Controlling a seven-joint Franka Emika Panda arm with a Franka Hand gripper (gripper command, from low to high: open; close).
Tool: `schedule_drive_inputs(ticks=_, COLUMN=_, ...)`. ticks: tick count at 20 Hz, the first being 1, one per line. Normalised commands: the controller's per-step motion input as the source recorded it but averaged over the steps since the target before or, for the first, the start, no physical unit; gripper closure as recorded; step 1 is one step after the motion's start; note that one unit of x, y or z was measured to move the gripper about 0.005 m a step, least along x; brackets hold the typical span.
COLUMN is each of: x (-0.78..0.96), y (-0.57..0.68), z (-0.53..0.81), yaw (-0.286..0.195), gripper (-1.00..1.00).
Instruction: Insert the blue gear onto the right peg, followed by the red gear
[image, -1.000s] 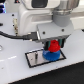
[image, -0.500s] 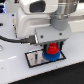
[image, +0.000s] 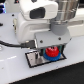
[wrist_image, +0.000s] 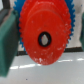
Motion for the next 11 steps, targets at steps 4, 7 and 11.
schedule_drive_inputs(ticks=4, x=0.0, y=0.12, z=0.69, yaw=0.0, gripper=-1.0)
schedule_drive_inputs(ticks=7, x=0.0, y=0.02, z=0.08, yaw=0.0, gripper=-1.0)
schedule_drive_inputs(ticks=11, x=0.0, y=0.0, z=0.0, yaw=0.0, gripper=-1.0)
